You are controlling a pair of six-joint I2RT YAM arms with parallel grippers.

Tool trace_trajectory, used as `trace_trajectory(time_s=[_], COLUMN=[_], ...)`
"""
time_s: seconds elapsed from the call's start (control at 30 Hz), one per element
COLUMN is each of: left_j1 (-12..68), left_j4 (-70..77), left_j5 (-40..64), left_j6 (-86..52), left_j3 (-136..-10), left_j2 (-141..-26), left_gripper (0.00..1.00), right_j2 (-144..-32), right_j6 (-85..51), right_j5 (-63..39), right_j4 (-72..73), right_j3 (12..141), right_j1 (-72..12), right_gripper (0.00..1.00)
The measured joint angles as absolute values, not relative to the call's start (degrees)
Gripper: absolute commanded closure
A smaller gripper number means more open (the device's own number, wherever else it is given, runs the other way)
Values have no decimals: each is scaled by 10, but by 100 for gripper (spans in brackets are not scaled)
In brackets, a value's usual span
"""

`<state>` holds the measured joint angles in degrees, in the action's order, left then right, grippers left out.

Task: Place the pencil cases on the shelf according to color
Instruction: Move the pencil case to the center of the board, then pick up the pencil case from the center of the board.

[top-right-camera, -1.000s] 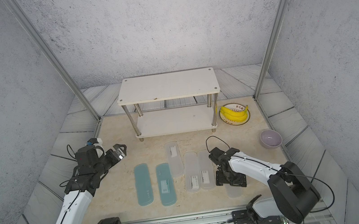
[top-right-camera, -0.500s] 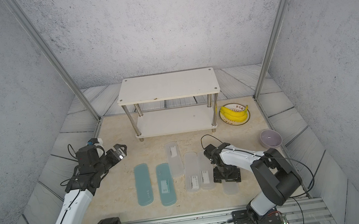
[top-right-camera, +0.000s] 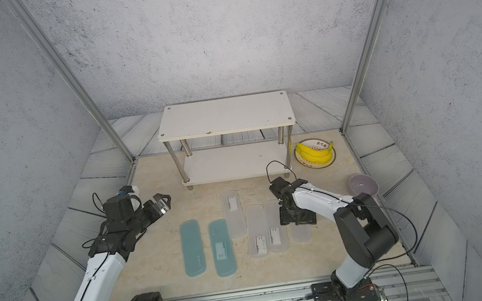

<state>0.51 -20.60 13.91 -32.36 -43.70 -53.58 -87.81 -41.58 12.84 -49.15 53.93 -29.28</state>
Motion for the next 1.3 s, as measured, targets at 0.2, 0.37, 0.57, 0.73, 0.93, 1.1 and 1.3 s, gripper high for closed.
trace_trajectory(time_s=[0.2, 0.37, 0.57, 0.73, 0.93, 1.1, 1.3], left_j1=[5, 5, 5, 5, 5, 5, 5], left_j4=[-205, -205, -205, -204, -204, -204, -203], left_j5=[147, 148, 148, 148, 148, 148, 148], left_j6=[-324, -324, -324, -326, -326, -326, -328], left_j3=[-437, -437, -437, -437, -437, -437, -436], left_j2=[-536, -536, -534, -533, -533, -533, -533], left_gripper=[1, 1, 1, 1, 1, 1, 1], right_j2=[-820, -819, -804, -804, -807, -810, -809], right_j6=[-406, -401, -400, -403, -410, -419, -420], right_j5=[104, 90, 70, 62, 67, 78, 90], right_j4=[-464, -438, -407, -398, -394, -390, -390], right_j3=[466, 449, 415, 403, 399, 399, 399], right_j1=[-293, -293, -293, -295, -298, -305, -310], right_gripper=[8, 5, 4, 4, 8, 18, 44])
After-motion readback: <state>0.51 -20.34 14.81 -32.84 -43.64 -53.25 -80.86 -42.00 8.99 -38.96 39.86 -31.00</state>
